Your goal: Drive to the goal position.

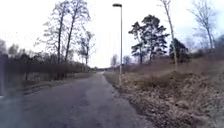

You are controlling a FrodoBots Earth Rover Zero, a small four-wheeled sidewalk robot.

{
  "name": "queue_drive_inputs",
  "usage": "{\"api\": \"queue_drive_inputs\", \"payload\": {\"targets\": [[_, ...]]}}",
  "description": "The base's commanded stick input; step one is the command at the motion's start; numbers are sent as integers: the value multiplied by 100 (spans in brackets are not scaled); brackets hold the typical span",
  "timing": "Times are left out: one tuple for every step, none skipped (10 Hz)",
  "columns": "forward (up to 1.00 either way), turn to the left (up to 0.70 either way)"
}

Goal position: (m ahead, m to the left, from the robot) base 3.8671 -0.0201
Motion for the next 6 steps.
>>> {"api": "queue_drive_inputs", "payload": {"targets": [[50,1],[50,1],[50,1],[2,0],[15,0],[27,1]]}}
